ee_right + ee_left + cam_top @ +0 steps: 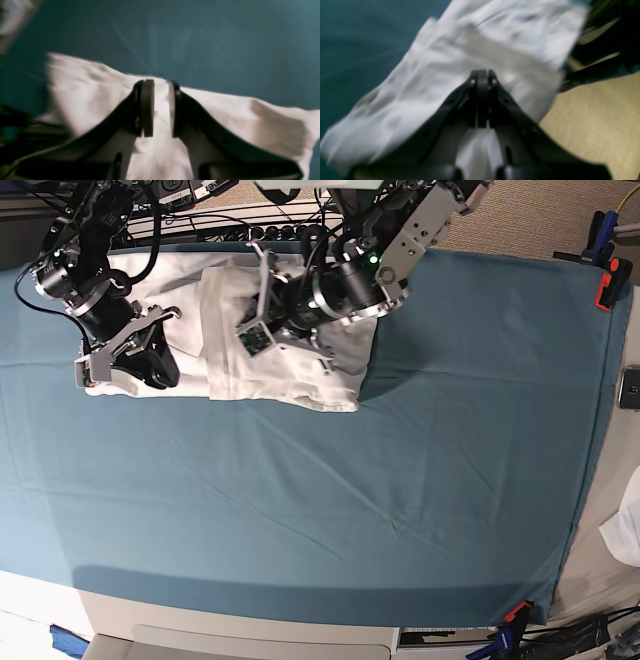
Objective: Fold the T-shirt properly
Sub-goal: 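Flatten the folded bundle with both grippers pressing on top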
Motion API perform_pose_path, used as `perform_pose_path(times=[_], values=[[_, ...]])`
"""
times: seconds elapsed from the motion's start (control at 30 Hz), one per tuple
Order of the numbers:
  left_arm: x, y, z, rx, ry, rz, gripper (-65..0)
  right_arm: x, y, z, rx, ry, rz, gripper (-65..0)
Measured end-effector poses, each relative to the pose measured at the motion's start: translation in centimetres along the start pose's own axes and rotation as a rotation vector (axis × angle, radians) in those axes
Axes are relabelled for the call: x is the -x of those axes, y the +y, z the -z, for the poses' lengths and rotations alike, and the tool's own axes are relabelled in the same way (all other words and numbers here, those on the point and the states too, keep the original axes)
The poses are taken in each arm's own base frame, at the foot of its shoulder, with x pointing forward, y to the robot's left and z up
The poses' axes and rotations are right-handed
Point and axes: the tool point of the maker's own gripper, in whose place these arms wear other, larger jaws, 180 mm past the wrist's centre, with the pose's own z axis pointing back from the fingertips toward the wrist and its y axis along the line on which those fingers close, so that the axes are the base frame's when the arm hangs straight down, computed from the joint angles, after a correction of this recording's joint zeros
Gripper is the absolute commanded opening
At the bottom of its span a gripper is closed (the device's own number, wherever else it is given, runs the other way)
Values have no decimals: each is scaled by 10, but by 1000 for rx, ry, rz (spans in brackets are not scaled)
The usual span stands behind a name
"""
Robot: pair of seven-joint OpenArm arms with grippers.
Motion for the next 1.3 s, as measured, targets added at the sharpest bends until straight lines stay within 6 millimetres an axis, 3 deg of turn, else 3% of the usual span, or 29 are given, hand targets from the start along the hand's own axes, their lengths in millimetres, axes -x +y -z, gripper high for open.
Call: perform_pose_path(times=[0.07,0.17,0.4,0.67,0.77,1.1,1.3], values=[[10,2,-1,-10,25,8,-650,-8,11,-2,-41,-24,0,-553],[19,5,-2,-45,50,-12,-650,-18,29,-5,-109,-73,24,-650],[25,26,-7,-119,62,-60,-650,-9,41,0,-124,-75,87,-650],[28,39,-12,-152,60,-91,-650,41,36,25,-106,62,138,-650],[28,39,-12,-149,59,-93,-650,49,36,35,-119,85,156,-650],[48,45,-19,-152,117,-71,-650,62,-14,60,67,144,107,-650],[60,49,-23,-160,149,-54,-650,64,-18,64,75,147,128,-650]])
